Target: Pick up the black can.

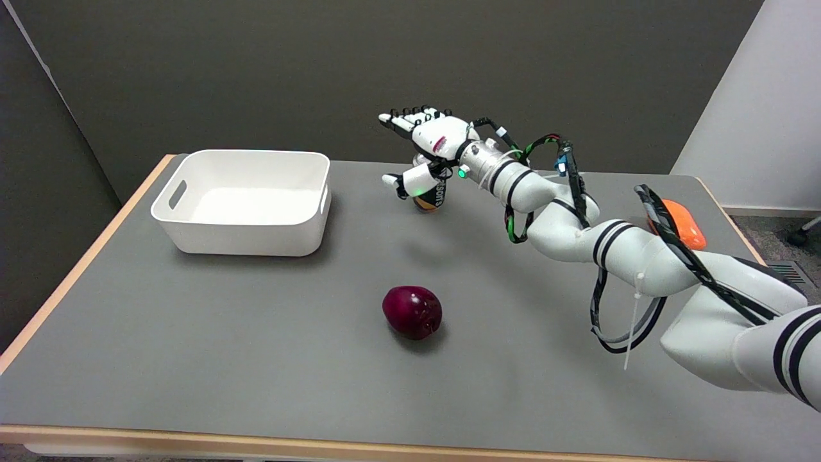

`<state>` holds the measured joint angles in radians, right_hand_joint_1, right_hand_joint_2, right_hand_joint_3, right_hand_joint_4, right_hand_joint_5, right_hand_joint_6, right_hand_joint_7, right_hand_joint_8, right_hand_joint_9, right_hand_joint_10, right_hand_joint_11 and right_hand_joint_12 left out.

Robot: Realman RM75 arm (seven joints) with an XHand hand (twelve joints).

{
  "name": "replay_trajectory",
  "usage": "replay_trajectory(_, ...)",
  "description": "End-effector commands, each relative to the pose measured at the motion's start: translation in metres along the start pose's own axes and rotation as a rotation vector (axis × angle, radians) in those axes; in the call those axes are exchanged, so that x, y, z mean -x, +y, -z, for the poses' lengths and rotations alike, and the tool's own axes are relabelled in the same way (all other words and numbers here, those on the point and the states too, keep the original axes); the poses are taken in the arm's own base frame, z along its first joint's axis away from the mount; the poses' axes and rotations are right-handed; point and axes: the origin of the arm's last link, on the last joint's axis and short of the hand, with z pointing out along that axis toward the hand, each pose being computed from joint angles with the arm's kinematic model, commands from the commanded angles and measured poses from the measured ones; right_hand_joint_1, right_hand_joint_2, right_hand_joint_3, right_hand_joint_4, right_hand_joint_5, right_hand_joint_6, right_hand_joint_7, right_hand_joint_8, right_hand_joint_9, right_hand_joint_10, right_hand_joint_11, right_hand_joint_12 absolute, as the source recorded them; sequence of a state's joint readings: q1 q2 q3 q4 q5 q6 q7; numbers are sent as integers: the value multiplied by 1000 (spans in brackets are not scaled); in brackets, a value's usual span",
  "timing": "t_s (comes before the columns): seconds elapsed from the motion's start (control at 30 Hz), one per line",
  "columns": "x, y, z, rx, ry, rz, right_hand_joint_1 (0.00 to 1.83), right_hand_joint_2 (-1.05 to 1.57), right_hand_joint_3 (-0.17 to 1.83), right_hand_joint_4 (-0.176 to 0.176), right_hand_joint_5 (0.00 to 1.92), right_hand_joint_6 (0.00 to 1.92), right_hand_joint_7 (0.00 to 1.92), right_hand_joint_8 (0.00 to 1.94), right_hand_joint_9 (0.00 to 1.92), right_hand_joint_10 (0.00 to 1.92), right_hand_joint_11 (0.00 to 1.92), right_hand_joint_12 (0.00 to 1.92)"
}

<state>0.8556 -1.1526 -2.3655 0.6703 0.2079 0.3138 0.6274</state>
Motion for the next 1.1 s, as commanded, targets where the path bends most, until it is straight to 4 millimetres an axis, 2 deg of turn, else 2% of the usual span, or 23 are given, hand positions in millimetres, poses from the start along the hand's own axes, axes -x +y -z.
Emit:
replay_trajectory(0.03,18,24,-1,90,-64,7,259,527,959,74,51,114,114,293,104,573,5,1000)
replay_trajectory(0.23,26,37,0,144,-80,-14,294,537,963,74,51,128,114,292,102,570,2,994)
replay_trajectory(0.5,22,31,-2,120,-61,-12,365,588,963,72,38,208,194,303,168,590,0,1041)
replay_trajectory(0.6,20,27,-4,107,-53,-9,511,640,944,72,82,302,313,355,267,673,47,1115)
replay_trajectory(0.67,19,24,-4,98,-43,-9,597,682,936,79,139,385,433,489,371,811,154,1202)
replay_trajectory(0.73,16,23,-5,87,-29,-9,776,772,894,101,282,606,580,733,550,1087,400,1426)
replay_trajectory(0.8,15,21,-5,80,-19,-9,863,798,872,104,328,875,649,901,625,1203,493,1525)
replay_trajectory(0.87,14,20,-5,74,-12,-9,1125,1132,312,-119,468,1472,800,1325,748,1265,629,1832)
replay_trajectory(0.9,13,19,-5,70,-6,-9,1169,1220,157,-155,493,1577,823,1415,786,1258,678,1869)
replay_trajectory(0.93,13,18,-5,65,-2,-10,1164,1256,88,-150,493,1574,817,1432,806,1234,710,1844)
replay_trajectory(1.0,11,16,-5,58,7,-11,1175,1168,230,-137,545,1526,839,1433,822,1319,670,1909)
replay_trajectory(1.1,7,14,-5,47,28,-15,1185,1115,311,-134,576,1497,858,1419,841,1372,652,1921)
